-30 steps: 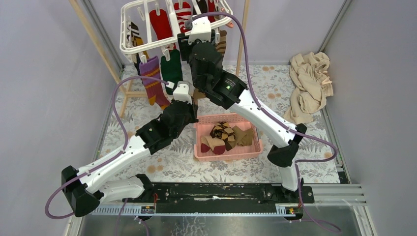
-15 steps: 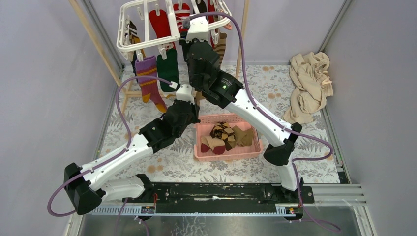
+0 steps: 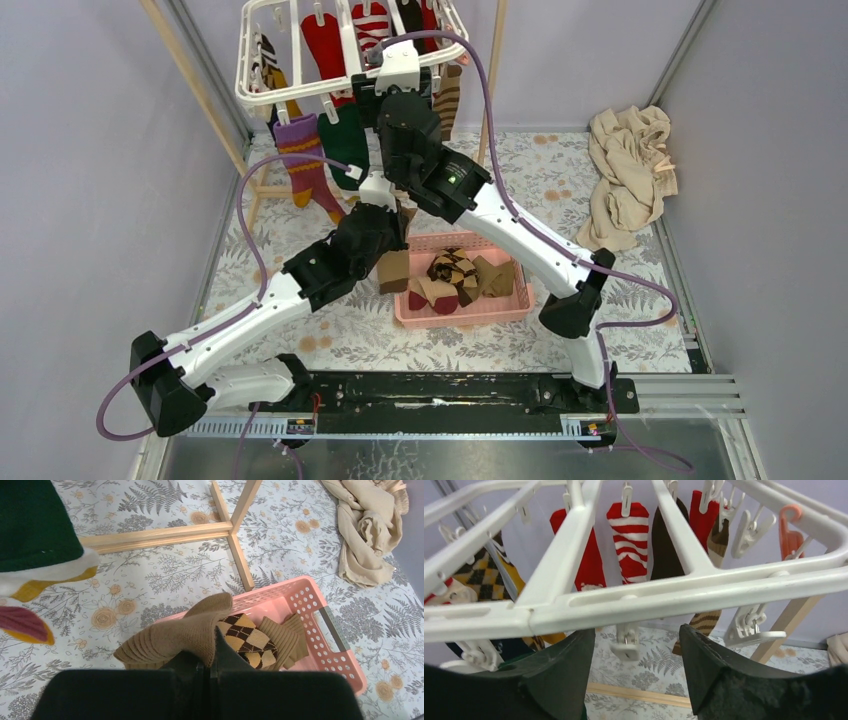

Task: Remove the socks clipped to the hanger
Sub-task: Remove the sock from the hanger, then place the sock in the bin.

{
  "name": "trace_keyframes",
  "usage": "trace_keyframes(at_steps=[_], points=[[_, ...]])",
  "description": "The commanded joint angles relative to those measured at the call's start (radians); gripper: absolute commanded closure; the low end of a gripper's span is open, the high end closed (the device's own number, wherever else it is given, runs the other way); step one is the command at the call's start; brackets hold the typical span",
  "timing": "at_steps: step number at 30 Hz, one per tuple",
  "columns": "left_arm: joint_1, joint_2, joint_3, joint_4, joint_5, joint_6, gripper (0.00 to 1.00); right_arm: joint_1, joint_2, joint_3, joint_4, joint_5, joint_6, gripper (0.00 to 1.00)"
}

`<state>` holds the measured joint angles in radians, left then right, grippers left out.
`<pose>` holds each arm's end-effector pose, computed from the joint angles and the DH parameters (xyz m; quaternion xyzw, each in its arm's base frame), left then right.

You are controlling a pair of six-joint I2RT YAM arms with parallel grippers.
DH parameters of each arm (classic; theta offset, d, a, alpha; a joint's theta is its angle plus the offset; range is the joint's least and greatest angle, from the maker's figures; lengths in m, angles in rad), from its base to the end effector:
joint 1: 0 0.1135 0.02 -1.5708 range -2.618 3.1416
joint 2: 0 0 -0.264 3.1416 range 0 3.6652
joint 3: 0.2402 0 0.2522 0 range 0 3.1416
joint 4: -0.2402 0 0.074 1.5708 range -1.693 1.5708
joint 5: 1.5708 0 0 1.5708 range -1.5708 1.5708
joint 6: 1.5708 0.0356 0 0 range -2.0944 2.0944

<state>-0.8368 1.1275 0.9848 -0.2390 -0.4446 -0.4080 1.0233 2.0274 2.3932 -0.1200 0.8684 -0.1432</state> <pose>0.1830 -0.1800 0.3370 0.0513 0.8158 -0.1701 0.5504 0.2511 0.3596 0.5177 -0.0305 0.6484 0.0706 0.7574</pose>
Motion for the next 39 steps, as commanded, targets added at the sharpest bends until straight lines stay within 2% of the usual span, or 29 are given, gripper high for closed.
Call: trace_keyframes(at_steps=[1,7,17,26,33,34,39], points=[[-0.002,-0.025,0.026,0.066,0.046,-0.006,1.0,0.004,-0.103,-0.069,0.024,-0.037,0.054,0.27],[-0.014,-0.03,0.068,0.035,0.103,-0.023,1.0,-0.019,-0.304,-0.339,0.003,-0.141,0.223,0.15],[-0.083,0.038,0.181,-0.027,0.239,-0.08,1.0,-0.106,-0.753,-0.866,-0.061,-0.214,0.394,0.08],[-0.151,0.188,0.171,0.045,0.225,-0.129,1.0,-0.139,-0.971,-1.13,-0.189,-0.304,0.487,0.07],[-0.202,0.389,0.219,0.112,0.246,-0.125,1.0,-0.141,-1.081,-1.291,-0.236,-0.336,0.536,0.07],[-0.211,0.413,0.229,0.112,0.246,-0.129,0.97,-0.142,-1.093,-1.306,-0.24,-0.337,0.537,0.07],[-0.243,0.453,0.218,0.105,0.184,-0.196,0.61,-0.146,-1.152,-1.358,-0.261,-0.357,0.553,0.05]])
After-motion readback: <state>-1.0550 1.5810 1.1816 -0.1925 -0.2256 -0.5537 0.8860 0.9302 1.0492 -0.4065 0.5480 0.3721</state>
